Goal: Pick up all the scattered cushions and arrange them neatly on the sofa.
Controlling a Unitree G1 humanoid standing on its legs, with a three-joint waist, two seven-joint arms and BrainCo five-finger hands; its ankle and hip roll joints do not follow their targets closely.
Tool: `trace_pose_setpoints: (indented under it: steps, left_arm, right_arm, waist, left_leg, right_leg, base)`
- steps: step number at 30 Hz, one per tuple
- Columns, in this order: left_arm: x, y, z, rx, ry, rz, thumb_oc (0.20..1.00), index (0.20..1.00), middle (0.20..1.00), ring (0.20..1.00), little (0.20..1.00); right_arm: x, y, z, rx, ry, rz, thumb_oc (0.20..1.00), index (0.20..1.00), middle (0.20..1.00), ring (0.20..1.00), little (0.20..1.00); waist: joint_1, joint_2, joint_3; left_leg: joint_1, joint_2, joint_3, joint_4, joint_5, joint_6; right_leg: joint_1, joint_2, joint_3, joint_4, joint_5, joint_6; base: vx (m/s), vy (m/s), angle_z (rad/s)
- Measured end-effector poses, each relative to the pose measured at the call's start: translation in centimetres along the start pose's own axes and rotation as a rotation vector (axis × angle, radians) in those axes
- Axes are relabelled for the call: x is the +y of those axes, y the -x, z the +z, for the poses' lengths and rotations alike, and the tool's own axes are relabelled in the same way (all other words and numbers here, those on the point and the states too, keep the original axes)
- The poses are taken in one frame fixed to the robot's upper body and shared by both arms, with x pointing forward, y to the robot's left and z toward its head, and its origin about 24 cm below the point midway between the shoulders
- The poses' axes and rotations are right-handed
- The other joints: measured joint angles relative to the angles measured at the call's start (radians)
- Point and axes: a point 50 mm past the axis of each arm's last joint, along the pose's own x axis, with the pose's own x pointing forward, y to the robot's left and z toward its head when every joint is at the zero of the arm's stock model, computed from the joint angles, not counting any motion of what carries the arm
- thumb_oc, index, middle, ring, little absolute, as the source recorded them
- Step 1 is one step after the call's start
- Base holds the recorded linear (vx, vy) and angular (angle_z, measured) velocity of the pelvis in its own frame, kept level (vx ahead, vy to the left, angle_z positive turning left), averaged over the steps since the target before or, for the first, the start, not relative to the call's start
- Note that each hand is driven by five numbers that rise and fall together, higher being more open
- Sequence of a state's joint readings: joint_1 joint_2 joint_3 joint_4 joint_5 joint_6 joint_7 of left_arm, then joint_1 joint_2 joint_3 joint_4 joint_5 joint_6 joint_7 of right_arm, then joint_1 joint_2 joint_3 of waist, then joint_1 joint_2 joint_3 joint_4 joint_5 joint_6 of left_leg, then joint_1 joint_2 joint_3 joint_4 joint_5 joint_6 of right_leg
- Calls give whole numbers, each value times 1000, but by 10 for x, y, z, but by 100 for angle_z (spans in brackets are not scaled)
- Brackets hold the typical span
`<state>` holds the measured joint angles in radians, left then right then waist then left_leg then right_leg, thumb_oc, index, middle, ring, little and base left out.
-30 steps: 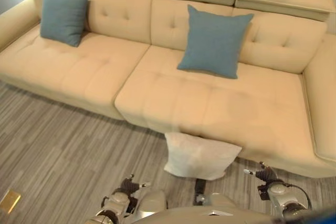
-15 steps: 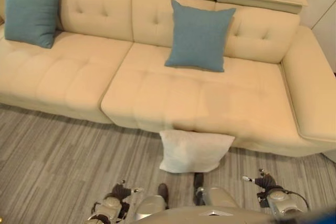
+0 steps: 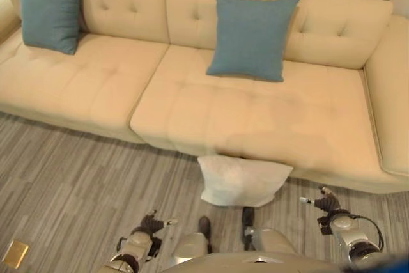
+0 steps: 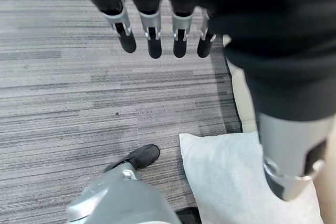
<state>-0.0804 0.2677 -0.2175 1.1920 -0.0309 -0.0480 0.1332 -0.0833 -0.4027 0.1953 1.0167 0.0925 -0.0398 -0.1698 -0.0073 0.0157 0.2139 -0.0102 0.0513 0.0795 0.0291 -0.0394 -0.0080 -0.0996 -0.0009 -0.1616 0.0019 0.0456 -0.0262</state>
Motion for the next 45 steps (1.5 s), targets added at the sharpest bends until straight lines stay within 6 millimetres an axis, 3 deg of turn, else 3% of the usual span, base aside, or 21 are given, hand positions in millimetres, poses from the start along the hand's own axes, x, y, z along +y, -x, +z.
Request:
trace_pose_setpoints:
  steps: [6, 8, 13, 15, 16, 17, 22, 30, 33, 38, 45]
  left_arm:
    - [2, -2, 27, -91, 35, 8, 1000, 1000, 1000, 1000, 1000]
    - [6, -3, 45, -154, 51, 36, 1000, 1000, 1000, 1000, 1000]
    - [24, -2, 122, -359, 160, 119, 1000, 1000, 1000, 1000, 1000]
    - [34, 6, 161, -482, 222, 153, 1000, 1000, 1000, 1000, 1000]
    - [35, 7, 169, -500, 235, 157, 1000, 1000, 1000, 1000, 1000]
    - [35, 8, 172, -506, 251, 161, 1000, 1000, 1000, 1000, 1000]
    - [59, 35, 235, -734, 357, 242, 1000, 1000, 1000, 1000, 1000]
    - [85, 77, 306, -958, 391, 316, 1000, 1000, 1000, 1000, 1000]
    - [89, 90, 322, -1013, 413, 319, 1000, 1000, 1000, 1000, 1000]
    - [87, 96, 331, -1036, 425, 318, 1000, 1000, 1000, 1000, 1000]
    - [88, 126, 364, -1149, 444, 283, 1000, 1000, 1000, 1000, 1000]
  right_arm:
    - [0, 0, 2, -4, 0, -4, 1000, 1000, 1000, 1000, 1000]
    - [-2, -3, 11, -31, -2, -23, 1000, 1000, 1000, 1000, 1000]
    - [-8, -13, 71, -180, -25, -83, 1000, 1000, 1000, 1000, 1000]
    - [-16, -15, 106, -272, -53, -130, 1000, 1000, 1000, 1000, 1000]
    - [-17, -15, 116, -296, -59, -135, 1000, 1000, 1000, 1000, 1000]
    - [-17, -14, 126, -324, -66, -144, 1000, 1000, 1000, 1000, 1000]
    - [-42, 7, 210, -607, -193, -279, 1000, 1000, 1000, 1000, 1000]
    - [-62, 32, 272, -780, -284, -421, 1000, 1000, 1000, 1000, 1000]
    - [-65, 40, 286, -820, -311, -447, 1000, 1000, 1000, 1000, 1000]
    - [-65, 40, 284, -816, -315, -492, 1000, 1000, 1000, 1000, 1000]
    - [-71, 43, 289, -827, -348, -508, 1000, 1000, 1000, 1000, 1000]
  waist:
    - [-2, -5, 41]
    - [-6, -9, 61]
    - [-4, -20, 187]
    - [-6, -25, 238]
    - [-5, -27, 258]
    - [-6, -27, 261]
    - [-28, -36, 282]
    - [-44, -40, 290]
    - [-52, -42, 290]
    - [-71, -43, 285]
    - [-86, -53, 256]
  left_leg:
    - [-24, -8, -3, -7, 3, -4]
    - [-109, -14, -8, 39, 4, -5]
    - [-304, -37, -10, 138, 10, -1]
    - [-404, -46, -10, 203, -2, 4]
    - [-408, -49, -11, 203, 0, 6]
    - [-427, -49, -9, 222, 1, 5]
    - [-733, -52, -3, 464, -69, 24]
    - [-1023, -53, -1, 642, -97, 41]
    - [-1092, -54, 2, 666, -97, 41]
    - [-1105, -54, 9, 667, -101, 52]
    - [-1174, -58, 39, 654, -93, 50]
  right_leg:
    - [-35, -8, 5, 21, 0, 2]
    - [-121, -22, 5, 70, -9, 8]
    - [-331, -56, 9, 200, -7, 1]
    - [-431, -74, 10, 268, -27, 3]
    - [-435, -76, 11, 270, -25, 1]
    - [-454, -80, 11, 287, -17, -4]
    - [-733, -100, 39, 467, -48, -6]
    - [-1002, -114, 54, 589, -52, -5]
    - [-1070, -115, 60, 608, -47, -7]
    - [-1085, -115, 65, 606, -44, -3]
    - [-1176, -115, 97, 610, -32, -7]
  base:
    - [-85, -22, -1]
    - [-225, -20, 1]
    - [-177, -26, 7]
    - [-150, -6, 11]
    - [-203, 13, 8]
    - [-87, 20, 1]
    - [-89, 22, -1]
    - [-63, 8, 1]
    - [0, 0, 0]
    - [2, 20, -3]
    - [20, 1, -4]
